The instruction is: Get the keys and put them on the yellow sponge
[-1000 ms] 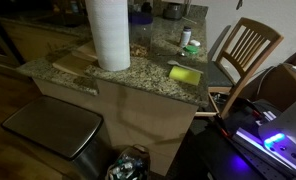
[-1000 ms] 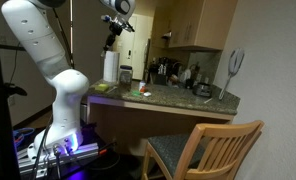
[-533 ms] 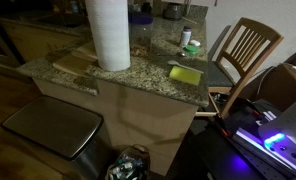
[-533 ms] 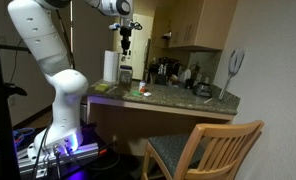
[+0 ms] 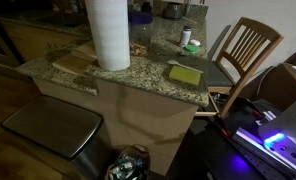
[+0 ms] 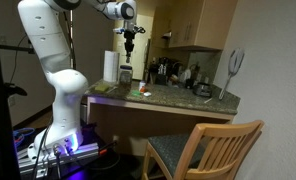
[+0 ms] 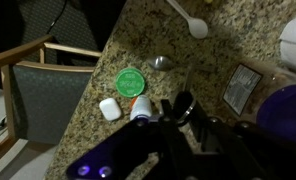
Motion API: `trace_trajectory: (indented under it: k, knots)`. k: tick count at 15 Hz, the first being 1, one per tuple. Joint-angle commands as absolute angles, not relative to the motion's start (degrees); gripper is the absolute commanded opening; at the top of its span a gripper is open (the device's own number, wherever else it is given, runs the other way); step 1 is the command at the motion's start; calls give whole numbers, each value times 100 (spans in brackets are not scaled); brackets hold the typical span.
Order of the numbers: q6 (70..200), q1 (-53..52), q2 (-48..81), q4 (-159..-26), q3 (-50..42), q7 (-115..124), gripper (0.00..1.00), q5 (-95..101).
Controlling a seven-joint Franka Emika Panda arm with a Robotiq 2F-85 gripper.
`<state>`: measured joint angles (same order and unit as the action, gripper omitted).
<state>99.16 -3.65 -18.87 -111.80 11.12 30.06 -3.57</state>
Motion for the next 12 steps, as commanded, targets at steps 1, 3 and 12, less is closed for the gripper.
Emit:
trace_trajectory:
  k: [1, 3, 12]
  knots:
    - [10063, -712, -1853, -11779, 1196, 2440, 6, -956]
    - [10099, -906, -1861, -12147, 1348, 2314, 6, -1154]
    - [9942, -1131, -1778, -12383, 1544, 2448, 22, -1356]
